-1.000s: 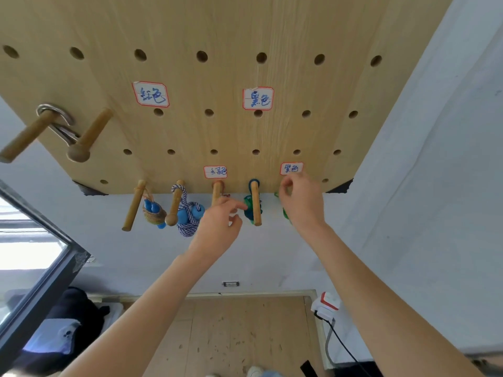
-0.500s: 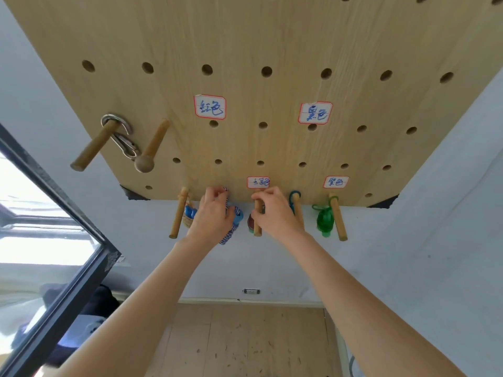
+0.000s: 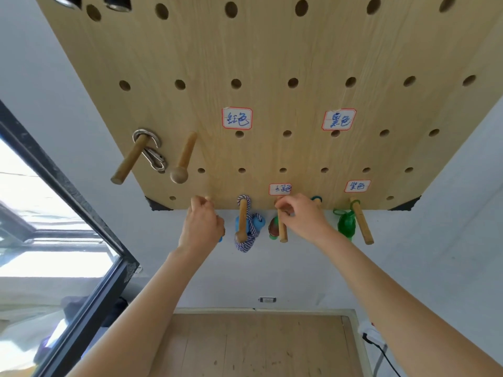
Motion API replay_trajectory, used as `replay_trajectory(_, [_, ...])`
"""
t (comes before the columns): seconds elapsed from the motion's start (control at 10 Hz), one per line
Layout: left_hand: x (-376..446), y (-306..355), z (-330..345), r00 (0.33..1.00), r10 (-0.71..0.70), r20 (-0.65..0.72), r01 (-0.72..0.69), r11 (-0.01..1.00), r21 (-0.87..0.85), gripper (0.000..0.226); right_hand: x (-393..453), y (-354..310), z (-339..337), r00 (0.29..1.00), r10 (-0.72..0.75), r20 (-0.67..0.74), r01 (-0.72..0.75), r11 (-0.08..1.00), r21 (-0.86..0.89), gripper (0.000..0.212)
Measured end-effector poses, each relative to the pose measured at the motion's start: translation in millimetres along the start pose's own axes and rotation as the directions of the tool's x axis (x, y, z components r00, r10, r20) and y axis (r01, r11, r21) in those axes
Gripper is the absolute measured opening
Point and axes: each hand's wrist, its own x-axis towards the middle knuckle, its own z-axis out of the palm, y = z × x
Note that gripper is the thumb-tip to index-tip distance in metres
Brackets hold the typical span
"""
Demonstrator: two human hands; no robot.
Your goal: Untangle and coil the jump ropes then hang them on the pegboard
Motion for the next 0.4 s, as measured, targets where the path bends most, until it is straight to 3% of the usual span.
replay_trajectory(0.2, [3,5,-2,0.998,0.056,0.022,-0.058,0.988,0.141,0.028,0,-1,-3,1.000,-0.019,0.016,0.020,0.998,-0.056,0.023])
replay_trajectory(0.3, [-14,20,-20,0.976,0.215,0.033,-0.215,0.977,-0.012,0.033,-20,-12,-28,0.998,-0.035,0.052,0.034,0.999,0.015,0.018])
replay_trajectory(0.4, [-43,26,-62,0.873,0.486,-0.045,-0.480,0.838,-0.259,0.031,-61,-29,-88,0.988,-0.113,-0.104,0.142,0.930,0.339,0.024])
